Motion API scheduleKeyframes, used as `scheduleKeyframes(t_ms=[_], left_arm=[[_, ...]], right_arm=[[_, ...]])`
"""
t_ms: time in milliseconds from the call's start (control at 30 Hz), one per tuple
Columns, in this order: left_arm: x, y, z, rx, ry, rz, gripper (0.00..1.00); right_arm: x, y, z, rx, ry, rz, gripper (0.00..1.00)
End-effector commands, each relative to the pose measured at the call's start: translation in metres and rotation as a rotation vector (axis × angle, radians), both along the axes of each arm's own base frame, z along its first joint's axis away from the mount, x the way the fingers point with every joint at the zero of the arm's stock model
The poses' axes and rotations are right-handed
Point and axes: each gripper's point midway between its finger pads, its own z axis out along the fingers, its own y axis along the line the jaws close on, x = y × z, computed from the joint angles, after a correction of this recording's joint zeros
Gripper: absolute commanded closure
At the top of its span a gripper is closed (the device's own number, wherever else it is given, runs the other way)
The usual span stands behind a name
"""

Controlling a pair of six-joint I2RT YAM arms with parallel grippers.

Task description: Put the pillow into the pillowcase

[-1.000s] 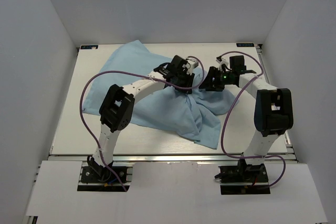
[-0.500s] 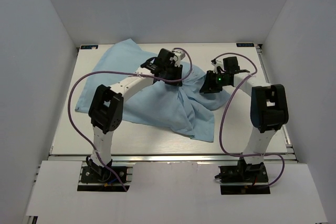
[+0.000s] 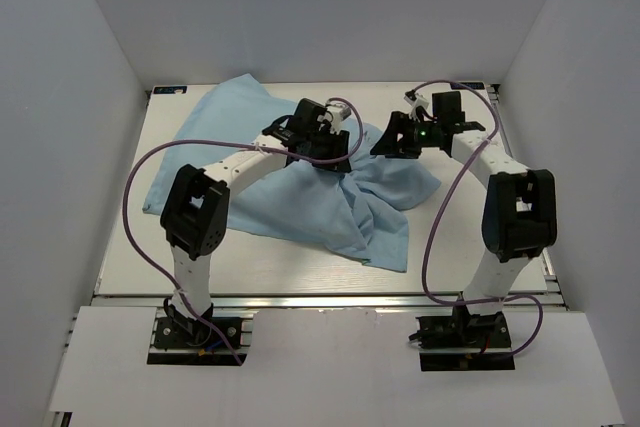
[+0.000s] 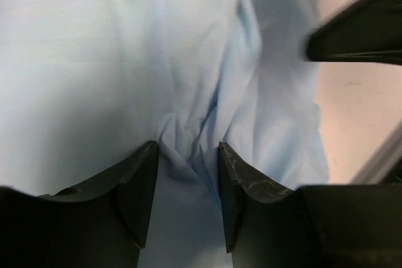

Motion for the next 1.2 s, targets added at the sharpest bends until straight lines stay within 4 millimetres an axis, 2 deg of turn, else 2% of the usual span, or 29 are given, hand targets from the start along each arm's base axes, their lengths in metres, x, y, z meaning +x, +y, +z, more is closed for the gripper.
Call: scheduleKeyframes(t_ms=[0, 33, 167, 367, 533, 633, 733, 800, 867, 967, 1033, 1067, 1100, 1133, 1167], left_arm=[[-0.022, -0.016, 0.052, -0.167, -0.019, -0.115, 0.47], [-0.034, -0.024, 0.058, -0.22, 0.013, -0.179, 0.48], [-0.059, -0.046, 0.075, -0.402, 0.089, -0.291, 0.53], [-0.089, -0.073, 0.076, -0.457, 0.165, -0.429, 0.54], [-0.092, -0.08, 0.083, -0.468, 0.144, -0.442, 0.54], [-0.095, -0.084, 0.094, -0.51, 0.153, -0.47, 0.54], [-0.103, -0.087, 0.103, -0.551, 0.176, -0.507, 0.54], [-0.107, -0.088, 0.107, -0.566, 0.192, -0.52, 0.54], [-0.109, -0.089, 0.109, -0.581, 0.197, -0.525, 0.53], [-0.108, -0.09, 0.111, -0.581, 0.19, -0.531, 0.53], [-0.104, -0.087, 0.108, -0.545, 0.185, -0.499, 0.52], [-0.096, -0.087, 0.114, -0.528, 0.129, -0.5, 0.51], [-0.09, -0.086, 0.113, -0.503, 0.105, -0.48, 0.5], [-0.079, -0.08, 0.1, -0.424, 0.109, -0.399, 0.49], [-0.065, -0.08, 0.103, -0.387, 0.047, -0.382, 0.49]], right_arm=[[-0.007, 0.01, -0.009, 0.042, 0.081, 0.026, 0.3], [-0.007, 0.01, -0.009, 0.043, 0.078, 0.024, 0.3], [-0.014, 0.009, -0.01, 0.042, 0.081, 0.031, 0.3], [-0.023, 0.009, -0.009, 0.051, 0.106, 0.037, 0.3], [-0.03, 0.005, -0.021, 0.022, 0.136, 0.033, 0.36], [-0.036, 0.007, -0.031, 0.012, 0.159, 0.047, 0.42], [-0.038, 0.007, -0.037, 0.006, 0.171, 0.056, 0.57], [-0.042, 0.005, -0.043, -0.005, 0.181, 0.07, 0.71], [-0.045, 0.003, -0.048, -0.019, 0.182, 0.082, 0.87], [-0.053, -0.007, -0.057, -0.034, 0.204, 0.073, 1.0], [-0.05, -0.024, -0.054, -0.039, 0.167, 0.037, 1.0], [-0.057, -0.033, -0.059, -0.039, 0.178, 0.021, 1.0], [-0.057, -0.041, -0.05, -0.029, 0.143, 0.014, 1.0], [-0.055, -0.059, -0.049, -0.026, 0.133, -0.026, 1.0], [-0.058, -0.07, -0.054, -0.033, 0.134, -0.049, 1.0]])
